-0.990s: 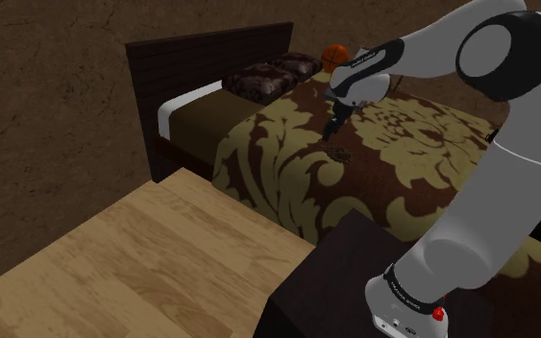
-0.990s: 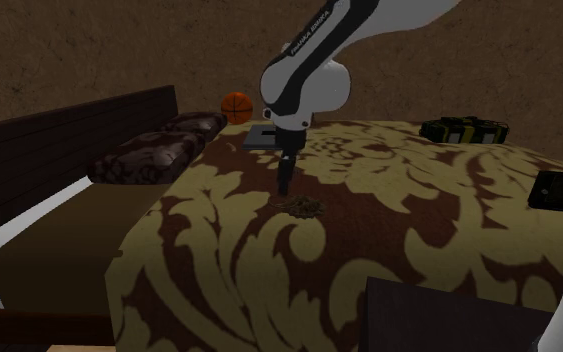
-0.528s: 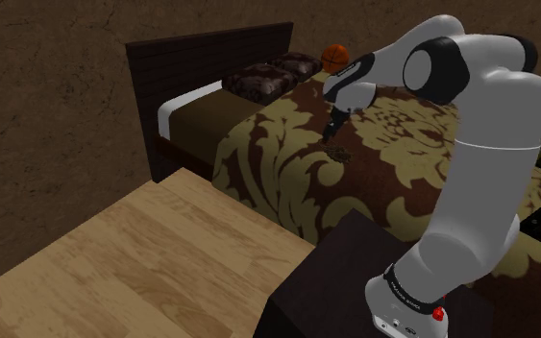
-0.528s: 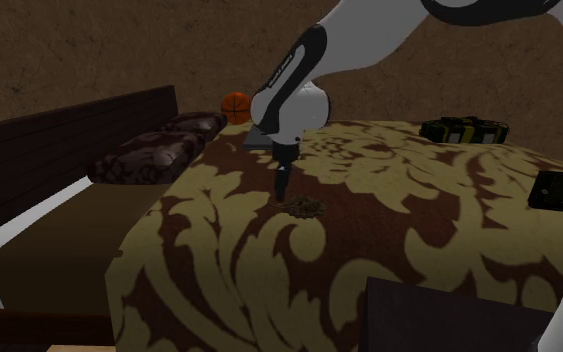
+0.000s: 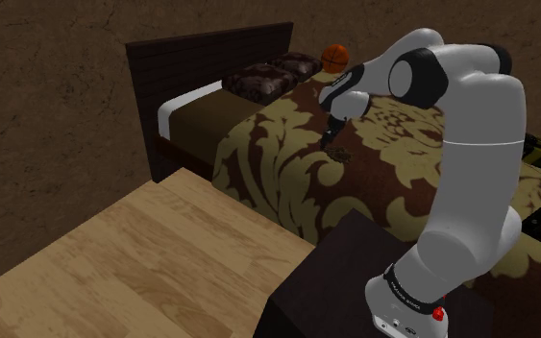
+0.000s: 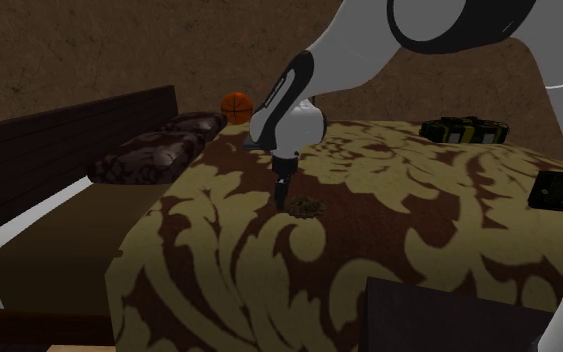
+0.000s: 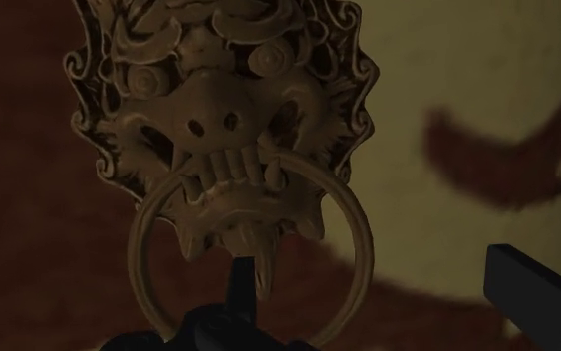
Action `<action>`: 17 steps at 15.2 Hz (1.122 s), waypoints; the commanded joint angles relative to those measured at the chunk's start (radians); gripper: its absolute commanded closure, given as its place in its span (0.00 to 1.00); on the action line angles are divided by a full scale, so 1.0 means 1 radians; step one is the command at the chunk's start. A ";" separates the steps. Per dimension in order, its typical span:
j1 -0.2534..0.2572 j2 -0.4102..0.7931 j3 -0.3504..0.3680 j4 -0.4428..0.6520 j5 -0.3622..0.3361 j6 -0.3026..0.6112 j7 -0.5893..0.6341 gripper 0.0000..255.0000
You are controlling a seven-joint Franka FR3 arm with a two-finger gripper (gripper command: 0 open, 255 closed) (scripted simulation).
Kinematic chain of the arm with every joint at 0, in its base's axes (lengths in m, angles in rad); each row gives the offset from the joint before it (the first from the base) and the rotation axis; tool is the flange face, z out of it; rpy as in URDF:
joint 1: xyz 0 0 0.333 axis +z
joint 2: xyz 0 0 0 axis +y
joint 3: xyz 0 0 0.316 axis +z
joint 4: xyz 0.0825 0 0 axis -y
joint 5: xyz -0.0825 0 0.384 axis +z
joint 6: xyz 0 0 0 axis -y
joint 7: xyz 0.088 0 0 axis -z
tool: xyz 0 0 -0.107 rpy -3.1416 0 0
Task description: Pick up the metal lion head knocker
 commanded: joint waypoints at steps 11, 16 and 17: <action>-0.003 0.012 0.006 -0.004 0.008 0.016 -0.005 1.00; 0.007 -0.023 -0.010 0.001 -0.013 -0.022 0.010 1.00; 0.010 -0.032 -0.014 0.001 -0.019 -0.031 0.014 1.00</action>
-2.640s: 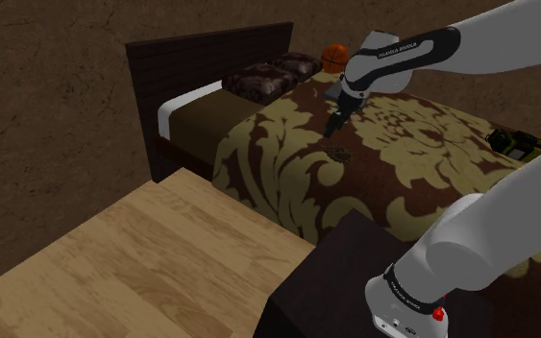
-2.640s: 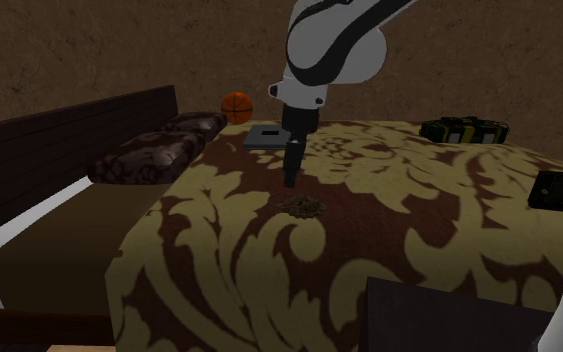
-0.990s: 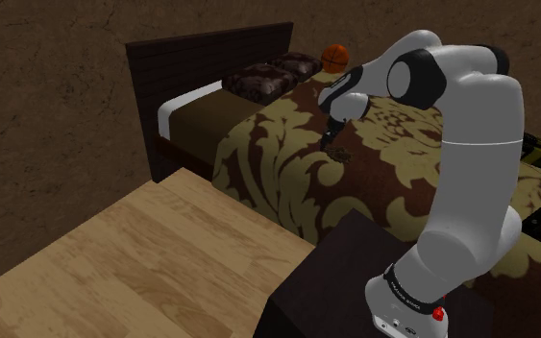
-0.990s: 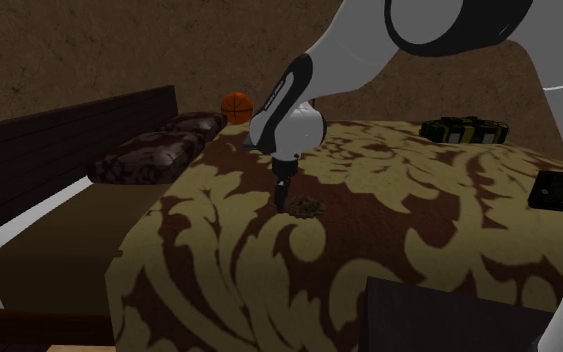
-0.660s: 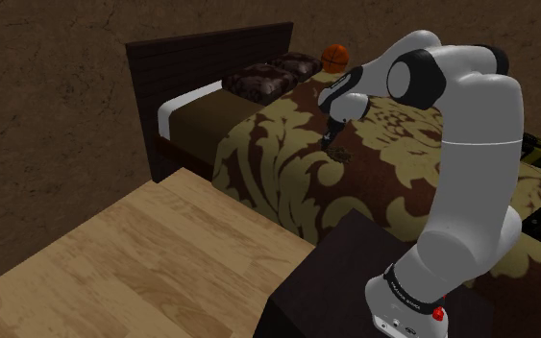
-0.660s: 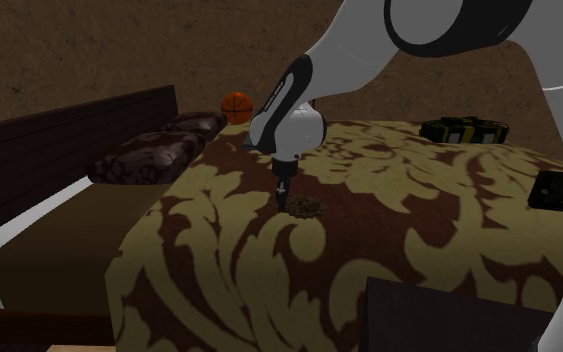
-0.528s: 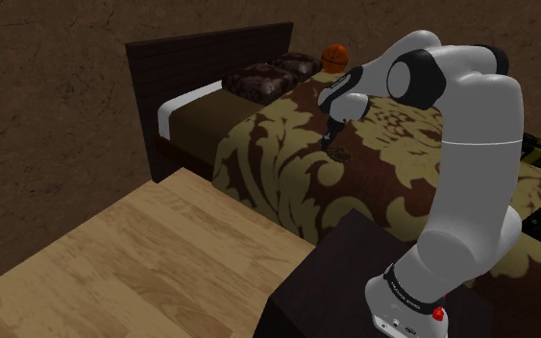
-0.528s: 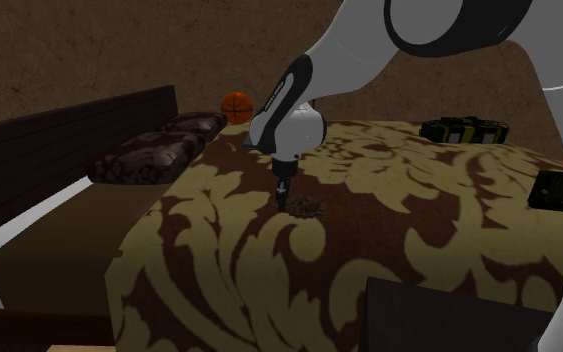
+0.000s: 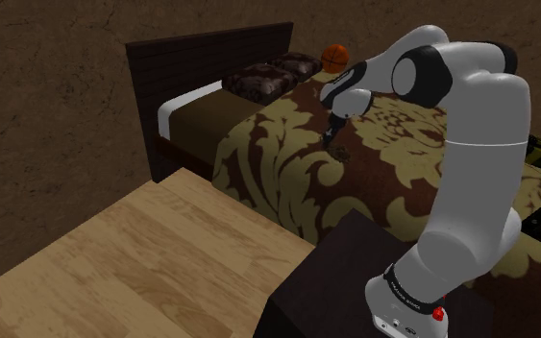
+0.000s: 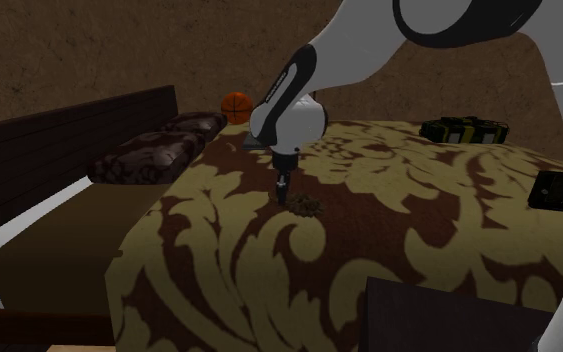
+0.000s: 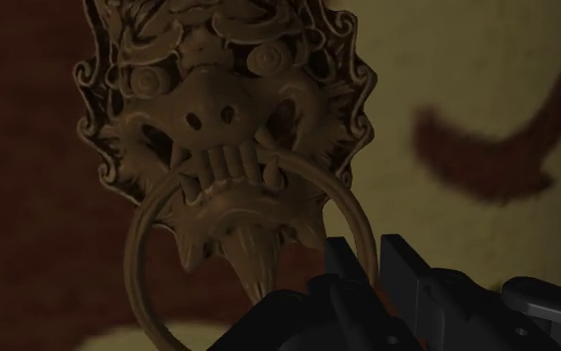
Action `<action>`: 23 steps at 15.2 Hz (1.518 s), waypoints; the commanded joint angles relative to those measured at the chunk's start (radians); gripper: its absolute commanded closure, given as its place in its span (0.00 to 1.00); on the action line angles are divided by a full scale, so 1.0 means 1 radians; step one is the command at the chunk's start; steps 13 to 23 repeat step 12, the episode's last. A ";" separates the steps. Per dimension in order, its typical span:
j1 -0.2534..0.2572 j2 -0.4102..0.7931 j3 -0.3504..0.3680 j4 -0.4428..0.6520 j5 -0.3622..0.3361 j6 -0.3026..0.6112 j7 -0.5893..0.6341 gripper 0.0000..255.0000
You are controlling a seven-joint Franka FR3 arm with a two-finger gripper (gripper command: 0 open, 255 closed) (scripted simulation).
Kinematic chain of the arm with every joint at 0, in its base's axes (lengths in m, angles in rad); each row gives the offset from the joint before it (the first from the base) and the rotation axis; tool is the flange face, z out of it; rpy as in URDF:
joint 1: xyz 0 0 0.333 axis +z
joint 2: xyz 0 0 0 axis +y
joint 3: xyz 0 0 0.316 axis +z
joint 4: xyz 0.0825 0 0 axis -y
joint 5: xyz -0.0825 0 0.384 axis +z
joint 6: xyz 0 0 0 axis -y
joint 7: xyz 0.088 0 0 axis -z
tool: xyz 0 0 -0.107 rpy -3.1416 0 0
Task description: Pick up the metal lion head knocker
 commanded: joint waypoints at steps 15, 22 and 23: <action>0.026 -0.092 -0.038 0.027 -0.061 -0.112 0.043 1.00; 0.026 -0.092 -0.038 0.027 -0.061 -0.112 0.043 1.00; 0.026 -0.092 -0.038 0.027 -0.061 -0.112 0.043 1.00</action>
